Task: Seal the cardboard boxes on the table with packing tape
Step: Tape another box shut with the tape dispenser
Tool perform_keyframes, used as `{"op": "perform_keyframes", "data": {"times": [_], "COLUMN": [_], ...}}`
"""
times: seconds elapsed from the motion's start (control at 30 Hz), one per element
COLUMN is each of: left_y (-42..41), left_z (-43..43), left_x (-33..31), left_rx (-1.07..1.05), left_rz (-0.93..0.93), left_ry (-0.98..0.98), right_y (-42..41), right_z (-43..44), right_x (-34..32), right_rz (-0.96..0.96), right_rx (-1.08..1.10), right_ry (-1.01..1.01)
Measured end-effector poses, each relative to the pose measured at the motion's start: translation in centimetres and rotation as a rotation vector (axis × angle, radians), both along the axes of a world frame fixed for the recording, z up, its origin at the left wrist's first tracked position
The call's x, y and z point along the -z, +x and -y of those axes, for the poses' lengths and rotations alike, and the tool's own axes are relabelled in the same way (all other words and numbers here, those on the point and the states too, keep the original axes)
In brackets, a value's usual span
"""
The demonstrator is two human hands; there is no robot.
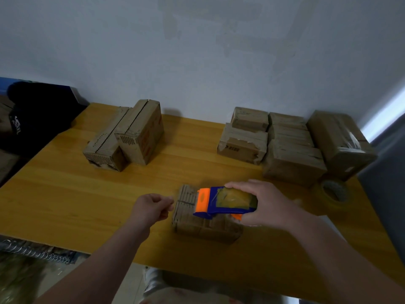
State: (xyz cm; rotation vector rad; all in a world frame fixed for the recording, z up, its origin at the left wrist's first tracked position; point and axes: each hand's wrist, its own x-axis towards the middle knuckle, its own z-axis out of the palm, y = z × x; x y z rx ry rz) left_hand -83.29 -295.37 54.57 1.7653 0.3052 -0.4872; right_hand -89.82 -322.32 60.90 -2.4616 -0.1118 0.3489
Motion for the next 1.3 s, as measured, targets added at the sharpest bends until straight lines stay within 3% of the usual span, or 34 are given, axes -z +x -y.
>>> {"op": "perform_keyframes", "data": {"times": [0.43, 0.63, 0.7, 0.87, 0.97, 1.07, 1.13, 1.3], "left_y": [0.5, 0.6, 0.7, 0.6, 0.4, -0.7, -1.8, -2.1], "left_z": [1.1, 1.5, 1.5, 1.4, 1.3, 2.0, 2.6, 2.4], "left_x": [2.3, 3.9, 4.3, 4.6, 3.8, 1.5, 0.5, 1.5], "left_rx": [0.006, 0.175, 0.227, 0.253, 0.12, -0.009, 0.081, 0.335], "left_rz": [0.212, 0.317, 0.288, -0.002, 0.172, 0.253, 0.152, 0.119], "left_ry": [0.368, 0.556, 0.539, 0.357, 0.48, 0.185, -0.029, -0.003], "right_y": [0.4, 0.3, 0.3, 0.5, 0.4, 0.4, 0.4, 0.2], "right_z": [-1.2, -1.6, -1.8, -2.0, -1.9, -1.6, -1.4, -1.0], "right_x": [1.2, 0.9, 0.9, 1.2, 1.4, 1.8, 2.0, 2.4], "right_rz": [0.029, 0.067, 0.08, 0.112, 0.117, 0.133, 0.147, 0.155], "right_rx": [0.014, 0.01, 0.012, -0.005, 0.008, 0.012, 0.02, 0.038], "right_ry": [-0.065, -0.115, -0.129, -0.142, -0.138, -0.136, -0.128, -0.084]}}
